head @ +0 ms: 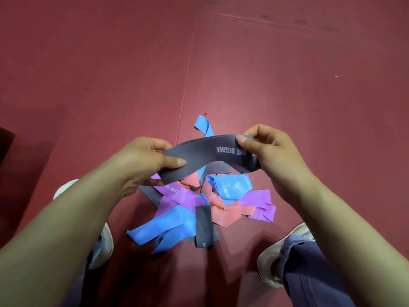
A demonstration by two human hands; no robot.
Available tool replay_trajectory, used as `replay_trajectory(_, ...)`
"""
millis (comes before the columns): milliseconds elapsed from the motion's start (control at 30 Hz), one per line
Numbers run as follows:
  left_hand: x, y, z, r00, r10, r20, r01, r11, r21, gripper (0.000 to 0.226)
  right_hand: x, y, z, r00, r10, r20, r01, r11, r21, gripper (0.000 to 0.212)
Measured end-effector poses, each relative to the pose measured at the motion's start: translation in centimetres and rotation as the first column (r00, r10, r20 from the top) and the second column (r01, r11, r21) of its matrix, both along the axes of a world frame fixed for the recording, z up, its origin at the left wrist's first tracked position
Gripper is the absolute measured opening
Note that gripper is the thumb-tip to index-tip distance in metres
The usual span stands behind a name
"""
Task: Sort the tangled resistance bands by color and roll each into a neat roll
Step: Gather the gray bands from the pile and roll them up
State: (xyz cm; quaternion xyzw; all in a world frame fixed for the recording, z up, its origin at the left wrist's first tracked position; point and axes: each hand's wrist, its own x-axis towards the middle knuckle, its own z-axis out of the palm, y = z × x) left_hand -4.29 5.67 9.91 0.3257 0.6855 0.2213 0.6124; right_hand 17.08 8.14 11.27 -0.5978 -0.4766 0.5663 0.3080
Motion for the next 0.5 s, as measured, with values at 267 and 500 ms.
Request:
replay_trajectory(267,0.3,1.4,0.0,0.855,0.509,0.099,-0.518,0.826,0.22,0.028,0.6,0.1,-1.3,0.962,0.082,0.259,-0.068,0.996,-0.061,0.017)
replay_trajectory(500,0.5,1.3,-0.1,0.903,0.405,0.139,-0.426,0.816,0.389,0.017,0.6,-0.6,-3.0,0.895,0.321,0.308,-0.244,0.933,-0.263,0.009)
